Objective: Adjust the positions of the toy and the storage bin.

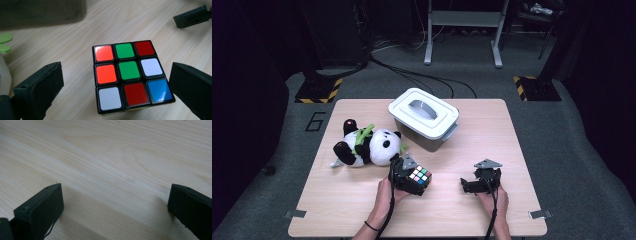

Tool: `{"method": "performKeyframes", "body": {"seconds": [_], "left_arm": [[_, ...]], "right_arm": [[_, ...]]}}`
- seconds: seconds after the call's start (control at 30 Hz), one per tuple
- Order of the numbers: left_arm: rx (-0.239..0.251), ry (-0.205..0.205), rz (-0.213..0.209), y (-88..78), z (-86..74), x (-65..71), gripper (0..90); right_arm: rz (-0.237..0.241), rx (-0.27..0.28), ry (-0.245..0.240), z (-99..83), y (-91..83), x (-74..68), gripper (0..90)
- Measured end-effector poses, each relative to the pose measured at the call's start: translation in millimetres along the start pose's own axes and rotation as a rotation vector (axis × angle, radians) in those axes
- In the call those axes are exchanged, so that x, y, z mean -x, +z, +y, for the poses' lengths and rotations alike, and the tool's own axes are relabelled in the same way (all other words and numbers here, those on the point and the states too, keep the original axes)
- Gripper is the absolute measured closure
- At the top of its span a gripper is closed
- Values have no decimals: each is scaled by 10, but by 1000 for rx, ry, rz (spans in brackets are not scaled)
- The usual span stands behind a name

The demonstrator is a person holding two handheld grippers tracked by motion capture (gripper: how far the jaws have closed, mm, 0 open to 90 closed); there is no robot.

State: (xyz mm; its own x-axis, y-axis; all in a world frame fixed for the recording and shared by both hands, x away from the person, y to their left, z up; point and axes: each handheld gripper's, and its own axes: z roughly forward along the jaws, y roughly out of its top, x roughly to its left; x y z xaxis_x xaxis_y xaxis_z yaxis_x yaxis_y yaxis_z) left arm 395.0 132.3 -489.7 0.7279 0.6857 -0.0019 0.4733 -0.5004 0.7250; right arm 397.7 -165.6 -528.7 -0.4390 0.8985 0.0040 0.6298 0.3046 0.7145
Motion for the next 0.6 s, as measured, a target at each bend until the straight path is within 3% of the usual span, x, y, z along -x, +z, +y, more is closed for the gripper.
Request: {"method": "performKeyframes", "body": {"seconds": [0.23,0.43,0.6], "left_arm": [[-22,-10,7,120,13,1,9],[-23,-20,-15,181,-7,1,114],[-41,-8,-27,227,-26,15,265]], "right_arm": [[-1,0,1,0,0,-1,0],[-1,0,0,0,0,-1,0],[-1,-2,2,0,-1,-3,0]]}}
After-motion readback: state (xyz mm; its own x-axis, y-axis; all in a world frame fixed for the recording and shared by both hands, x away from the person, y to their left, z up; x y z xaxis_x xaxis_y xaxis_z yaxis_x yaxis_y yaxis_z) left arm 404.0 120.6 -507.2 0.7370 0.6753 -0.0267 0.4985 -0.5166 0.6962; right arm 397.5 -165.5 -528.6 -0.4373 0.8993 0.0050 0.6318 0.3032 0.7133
